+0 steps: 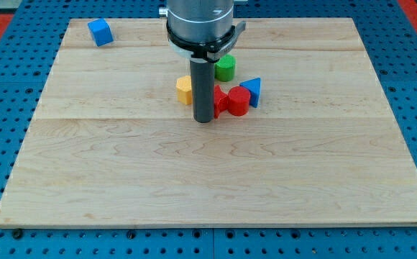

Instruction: Adjust the group of blocks at the center

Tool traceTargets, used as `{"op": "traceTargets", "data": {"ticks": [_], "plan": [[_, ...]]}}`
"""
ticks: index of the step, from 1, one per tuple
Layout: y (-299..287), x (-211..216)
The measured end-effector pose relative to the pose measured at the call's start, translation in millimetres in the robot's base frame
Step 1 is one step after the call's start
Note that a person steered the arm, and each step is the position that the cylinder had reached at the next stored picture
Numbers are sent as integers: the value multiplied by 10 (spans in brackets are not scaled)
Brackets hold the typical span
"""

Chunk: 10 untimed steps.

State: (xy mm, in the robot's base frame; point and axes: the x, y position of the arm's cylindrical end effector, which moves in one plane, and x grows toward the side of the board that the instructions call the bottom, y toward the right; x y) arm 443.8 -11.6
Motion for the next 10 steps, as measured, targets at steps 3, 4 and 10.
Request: {"op": "traceTargets", "data": {"ticks": [3,4,10], "plan": [[-1347,-203],[-1301,-235],[-392,-794]]}}
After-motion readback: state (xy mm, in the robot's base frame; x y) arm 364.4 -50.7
